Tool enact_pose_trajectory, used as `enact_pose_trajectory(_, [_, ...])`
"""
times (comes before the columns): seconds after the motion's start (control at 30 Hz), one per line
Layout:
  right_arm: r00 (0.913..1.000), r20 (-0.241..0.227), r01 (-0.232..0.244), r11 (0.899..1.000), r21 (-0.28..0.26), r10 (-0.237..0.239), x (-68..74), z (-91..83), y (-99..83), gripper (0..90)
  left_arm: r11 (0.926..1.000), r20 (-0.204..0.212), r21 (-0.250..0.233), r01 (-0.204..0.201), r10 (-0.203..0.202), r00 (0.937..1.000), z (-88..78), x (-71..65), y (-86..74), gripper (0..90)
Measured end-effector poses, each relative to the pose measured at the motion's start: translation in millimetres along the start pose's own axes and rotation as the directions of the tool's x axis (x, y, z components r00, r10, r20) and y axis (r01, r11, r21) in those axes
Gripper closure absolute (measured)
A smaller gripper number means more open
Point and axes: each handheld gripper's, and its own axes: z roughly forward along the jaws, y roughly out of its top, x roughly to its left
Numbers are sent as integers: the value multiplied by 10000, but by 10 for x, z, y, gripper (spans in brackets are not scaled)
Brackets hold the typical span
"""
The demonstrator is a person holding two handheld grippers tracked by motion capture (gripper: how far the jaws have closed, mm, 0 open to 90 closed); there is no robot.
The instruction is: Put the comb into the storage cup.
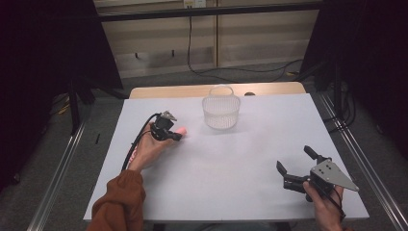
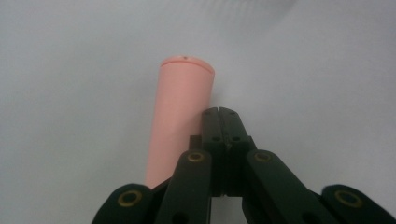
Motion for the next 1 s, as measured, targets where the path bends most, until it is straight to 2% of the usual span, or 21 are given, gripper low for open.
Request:
enact_pose_trajectory(0.27, [10000,10,15,10000,-4,-15,-1,-1,0,0,9997,-60,234,112,-111,9999,16,25,26,900])
enact_pose_trajectory(0.63, [10000,-9,-5,10000,12,5,-1,0,-2,0,9990,-171,222,383,-379,9991,52,59,68,900])
enact_pose_trajectory(1.0, [10000,14,-2,10000,0,2,-2,-1,-1,0,9989,-175,257,398,-394,9991,52,66,61,900])
